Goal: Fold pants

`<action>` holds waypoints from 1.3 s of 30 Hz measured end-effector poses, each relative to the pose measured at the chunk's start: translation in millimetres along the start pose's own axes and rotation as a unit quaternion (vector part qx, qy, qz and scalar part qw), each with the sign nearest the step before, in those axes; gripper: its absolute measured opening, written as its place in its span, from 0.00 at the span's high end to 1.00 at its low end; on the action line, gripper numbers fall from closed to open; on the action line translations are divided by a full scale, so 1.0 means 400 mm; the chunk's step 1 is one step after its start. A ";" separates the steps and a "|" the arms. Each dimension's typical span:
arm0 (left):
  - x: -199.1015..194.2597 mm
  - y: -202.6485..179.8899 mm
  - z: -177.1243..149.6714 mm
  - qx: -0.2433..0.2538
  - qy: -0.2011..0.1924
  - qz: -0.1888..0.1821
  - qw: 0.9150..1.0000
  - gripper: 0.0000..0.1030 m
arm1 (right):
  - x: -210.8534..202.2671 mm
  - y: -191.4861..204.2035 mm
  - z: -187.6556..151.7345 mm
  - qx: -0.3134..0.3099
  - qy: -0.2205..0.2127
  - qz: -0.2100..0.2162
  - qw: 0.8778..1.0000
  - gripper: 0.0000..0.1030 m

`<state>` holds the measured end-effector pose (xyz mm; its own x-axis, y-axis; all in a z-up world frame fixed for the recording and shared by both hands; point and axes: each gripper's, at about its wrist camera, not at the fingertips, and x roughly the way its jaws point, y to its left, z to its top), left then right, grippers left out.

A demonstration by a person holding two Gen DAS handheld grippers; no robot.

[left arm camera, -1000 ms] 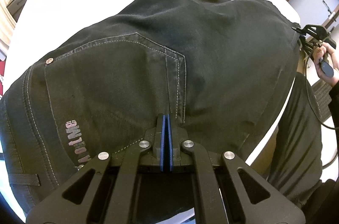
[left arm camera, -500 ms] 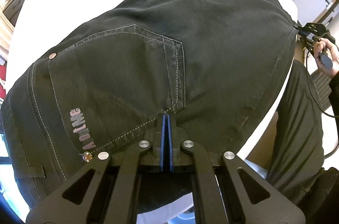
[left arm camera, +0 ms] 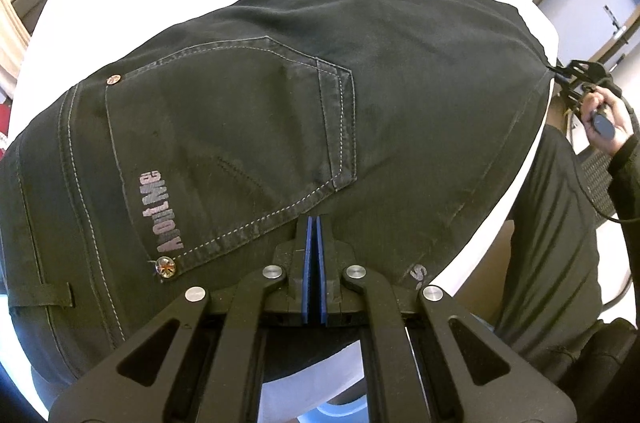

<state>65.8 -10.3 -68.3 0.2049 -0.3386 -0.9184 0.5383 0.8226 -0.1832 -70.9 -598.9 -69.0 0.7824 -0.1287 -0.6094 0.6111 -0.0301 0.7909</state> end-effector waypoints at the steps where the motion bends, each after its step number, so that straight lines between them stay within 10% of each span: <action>1: 0.000 -0.002 -0.004 0.001 -0.002 0.001 1.000 0.98 | -0.028 -0.005 0.010 -0.001 -0.020 -0.008 1.000 0.87; 6: -0.003 0.001 -0.012 -0.006 -0.009 -0.003 1.000 0.98 | -0.166 0.019 0.016 -0.076 -0.063 -0.020 0.995 0.75; 17: -0.009 0.012 -0.018 -0.013 -0.018 -0.008 1.000 0.98 | -0.096 0.140 -0.428 -0.323 0.145 -0.014 0.935 0.44; 24: -0.013 0.017 -0.024 -0.018 -0.023 -0.013 0.999 0.98 | -0.059 0.077 -0.582 -0.311 0.225 -0.015 0.923 0.44; 39: -0.015 0.018 -0.024 -0.021 -0.025 -0.013 0.999 0.98 | -0.004 0.088 -0.579 -0.222 0.284 -0.018 0.933 0.44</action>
<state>60.5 1.9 -67.3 0.2315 -0.3817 -0.8948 0.5092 0.8313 -0.2229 -22.8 -370.1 -53.0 0.6208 0.4151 -0.6650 0.5286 0.4047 0.7462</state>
